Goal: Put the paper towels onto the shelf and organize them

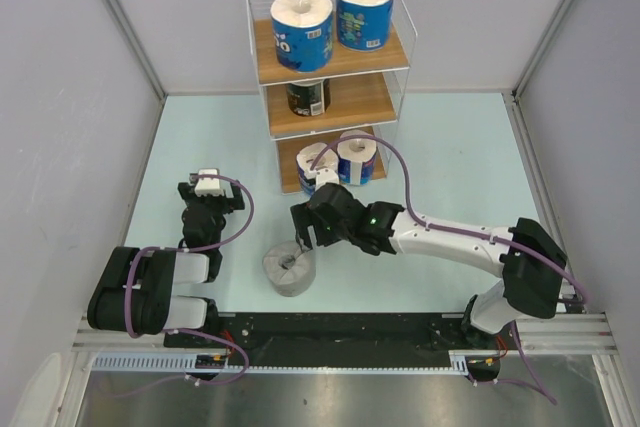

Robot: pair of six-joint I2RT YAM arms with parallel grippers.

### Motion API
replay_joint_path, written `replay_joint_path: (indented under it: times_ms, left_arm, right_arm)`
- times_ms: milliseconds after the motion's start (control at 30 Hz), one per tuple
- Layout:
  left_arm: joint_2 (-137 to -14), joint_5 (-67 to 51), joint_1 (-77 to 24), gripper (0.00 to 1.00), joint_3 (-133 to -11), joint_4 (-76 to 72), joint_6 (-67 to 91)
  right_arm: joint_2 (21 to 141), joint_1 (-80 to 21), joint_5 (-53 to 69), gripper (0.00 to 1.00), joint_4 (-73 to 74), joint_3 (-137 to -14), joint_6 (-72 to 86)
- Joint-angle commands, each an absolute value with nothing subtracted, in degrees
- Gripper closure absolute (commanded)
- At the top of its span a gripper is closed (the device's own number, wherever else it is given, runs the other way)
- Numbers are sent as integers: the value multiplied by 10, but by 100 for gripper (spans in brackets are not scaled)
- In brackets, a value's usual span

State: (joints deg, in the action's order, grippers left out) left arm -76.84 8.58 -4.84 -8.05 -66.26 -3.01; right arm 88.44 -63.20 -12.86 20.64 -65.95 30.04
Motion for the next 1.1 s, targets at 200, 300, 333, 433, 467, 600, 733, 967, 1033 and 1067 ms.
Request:
replay_joint_path:
  times_ms: [200, 300, 333, 433, 467, 600, 733, 967, 1033, 1067]
  left_arm:
    - [-767, 75, -44, 0, -96, -681, -25]
    - [-767, 75, -45, 0, -96, -681, -25]
    - [-768, 75, -45, 0, -95, -680, -25]
    - [-767, 75, -44, 0, -96, -681, -25]
    - [-768, 75, -45, 0, -96, -681, -25]
    - [-768, 75, -45, 0, -96, -681, -25]
    - [-768, 75, -45, 0, -96, -681, -25]
    - [-768, 75, -45, 0, -96, -681, -25]
    - [-767, 75, -45, 0, -96, -681, -25]
    - [-768, 75, -45, 0, -96, -680, -25]
  right_arm:
    - [902, -672, -53, 11, 186, -667, 316]
    - [912, -680, -50, 11, 185, -667, 315]
    - [916, -681, -49, 11, 185, -667, 316]
    - [927, -681, -49, 11, 182, -667, 317]
    - [929, -682, -52, 11, 181, -667, 316]
    - [940, -681, -62, 12, 178, -667, 317]
    - [949, -681, -74, 14, 178, -667, 325]
    - [956, -682, -71, 48, 180, -667, 332]
    - [949, -680, -76, 55, 181, -667, 336]
    - [943, -681, -79, 57, 182, -667, 337]
